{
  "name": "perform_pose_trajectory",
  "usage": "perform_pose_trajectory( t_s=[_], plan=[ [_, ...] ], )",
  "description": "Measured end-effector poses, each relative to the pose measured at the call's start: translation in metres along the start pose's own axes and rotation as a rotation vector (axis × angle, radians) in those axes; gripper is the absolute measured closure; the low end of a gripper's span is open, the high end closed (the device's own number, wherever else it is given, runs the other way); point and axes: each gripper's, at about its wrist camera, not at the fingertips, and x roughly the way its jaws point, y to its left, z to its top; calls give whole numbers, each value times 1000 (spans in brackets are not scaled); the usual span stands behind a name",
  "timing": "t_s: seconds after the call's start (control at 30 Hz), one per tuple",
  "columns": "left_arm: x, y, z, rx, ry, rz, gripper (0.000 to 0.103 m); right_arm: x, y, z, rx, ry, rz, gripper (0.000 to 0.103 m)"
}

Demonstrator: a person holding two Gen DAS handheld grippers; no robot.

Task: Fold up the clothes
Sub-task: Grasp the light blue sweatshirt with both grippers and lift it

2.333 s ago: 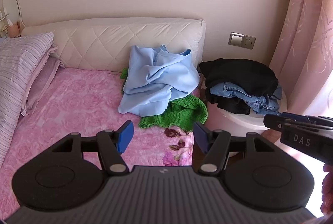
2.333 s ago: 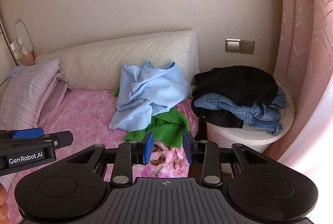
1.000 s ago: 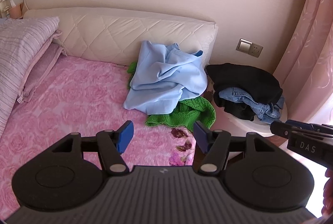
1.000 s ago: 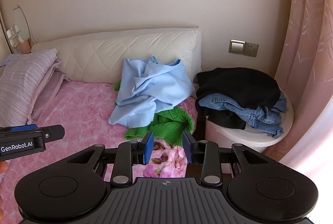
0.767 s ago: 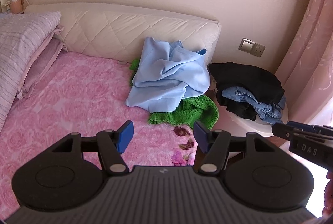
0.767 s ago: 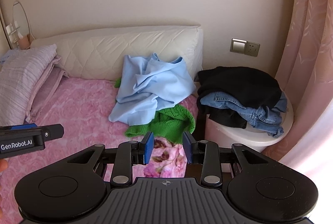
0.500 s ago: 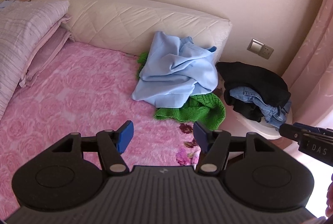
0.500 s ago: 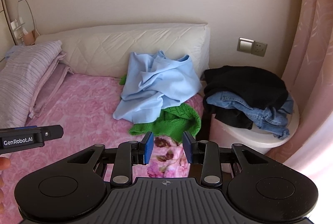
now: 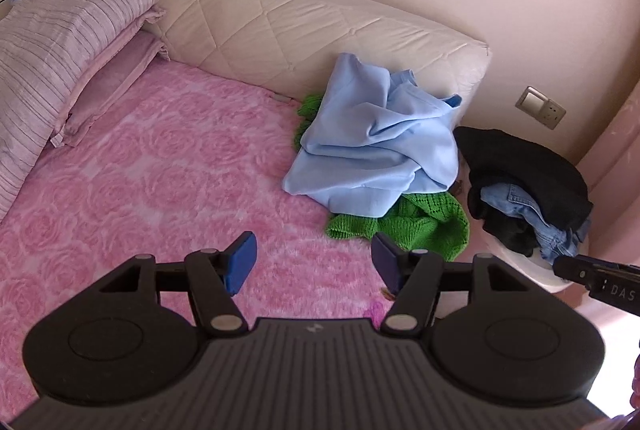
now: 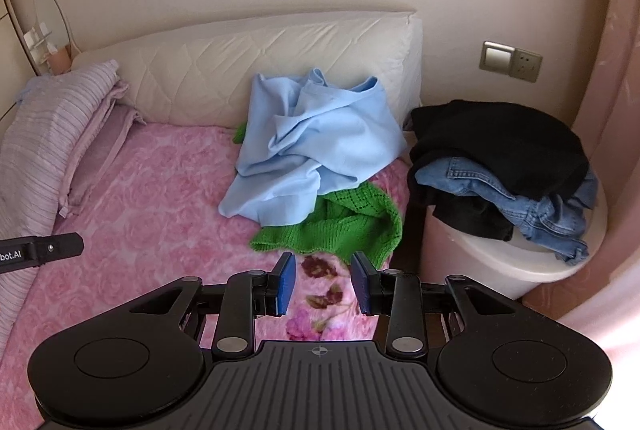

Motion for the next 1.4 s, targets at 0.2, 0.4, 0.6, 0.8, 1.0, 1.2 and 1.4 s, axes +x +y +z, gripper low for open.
perform_pose_trajectory(
  t_s=[0.2, 0.4, 0.6, 0.8, 1.0, 1.2, 1.4],
  plan=[
    [54, -16, 26, 4, 50, 6, 43, 59, -17, 26, 1, 57, 18, 68],
    [126, -42, 66, 18, 118, 0, 43, 127, -58, 62, 72, 139, 23, 68],
    [192, -68, 112, 29, 145, -13, 43, 182, -97, 108, 168, 169, 36, 68],
    [253, -86, 155, 11, 152, -34, 43, 227, -118, 152, 274, 165, 84, 49],
    [310, -93, 185, -27, 167, -64, 43, 275, -137, 183, 438, 149, 120, 47],
    [356, -96, 208, -79, 175, -81, 43, 317, -162, 199, 679, 114, 177, 47],
    [388, -85, 225, -208, 159, -110, 43, 344, -166, 209, 745, 103, 184, 47]
  ],
)
